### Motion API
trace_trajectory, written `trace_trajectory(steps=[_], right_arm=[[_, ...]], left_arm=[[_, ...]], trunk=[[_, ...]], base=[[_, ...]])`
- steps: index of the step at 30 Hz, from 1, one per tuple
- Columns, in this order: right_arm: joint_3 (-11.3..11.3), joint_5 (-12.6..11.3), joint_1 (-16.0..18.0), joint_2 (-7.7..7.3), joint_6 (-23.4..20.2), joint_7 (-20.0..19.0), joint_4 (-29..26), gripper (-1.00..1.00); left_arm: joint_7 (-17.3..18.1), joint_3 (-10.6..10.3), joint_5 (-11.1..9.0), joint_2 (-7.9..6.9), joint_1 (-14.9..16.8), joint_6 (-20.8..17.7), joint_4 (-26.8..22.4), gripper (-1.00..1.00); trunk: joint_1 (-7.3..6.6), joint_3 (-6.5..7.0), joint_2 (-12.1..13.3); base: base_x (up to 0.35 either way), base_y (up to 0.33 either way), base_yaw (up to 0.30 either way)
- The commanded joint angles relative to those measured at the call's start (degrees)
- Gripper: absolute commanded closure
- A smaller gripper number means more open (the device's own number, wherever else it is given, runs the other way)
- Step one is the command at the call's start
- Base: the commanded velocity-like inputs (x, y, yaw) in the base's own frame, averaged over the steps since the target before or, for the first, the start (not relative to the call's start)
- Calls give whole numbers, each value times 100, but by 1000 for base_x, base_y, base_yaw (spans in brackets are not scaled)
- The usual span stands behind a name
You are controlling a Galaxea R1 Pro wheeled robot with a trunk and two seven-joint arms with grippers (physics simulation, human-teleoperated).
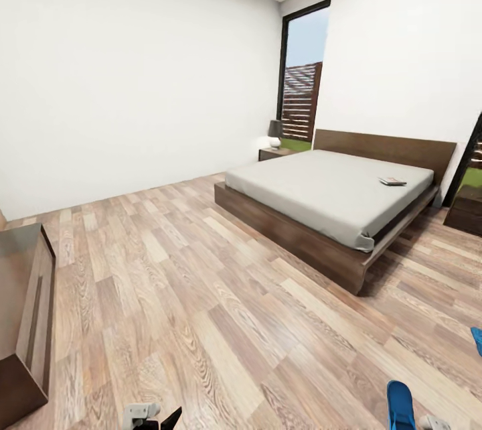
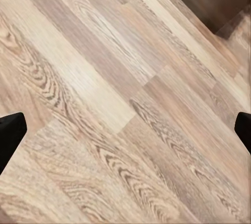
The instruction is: In the bedroom, move the book from the bed onto either nightstand, and place the two sandals side by side next to the bed.
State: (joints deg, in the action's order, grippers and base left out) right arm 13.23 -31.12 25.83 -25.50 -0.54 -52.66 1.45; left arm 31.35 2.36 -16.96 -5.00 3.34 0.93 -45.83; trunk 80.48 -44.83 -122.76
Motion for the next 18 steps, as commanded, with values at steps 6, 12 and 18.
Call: trace_trajectory(steps=[6,12,18], right_arm=[[39,-69,10,1,-17,-43,21,100],[39,-69,10,1,-17,-43,22,100],[40,-69,10,1,-17,-43,22,100]], left_arm=[[28,10,-26,0,6,3,4,-100],[29,10,-27,0,3,3,4,-100],[29,10,-27,0,4,3,4,-100]], trunk=[[-1,-23,-3],[-1,-41,-3],[-1,-58,-3]], base=[[0,0,-260],[0,0,-260],[0,0,-262]])
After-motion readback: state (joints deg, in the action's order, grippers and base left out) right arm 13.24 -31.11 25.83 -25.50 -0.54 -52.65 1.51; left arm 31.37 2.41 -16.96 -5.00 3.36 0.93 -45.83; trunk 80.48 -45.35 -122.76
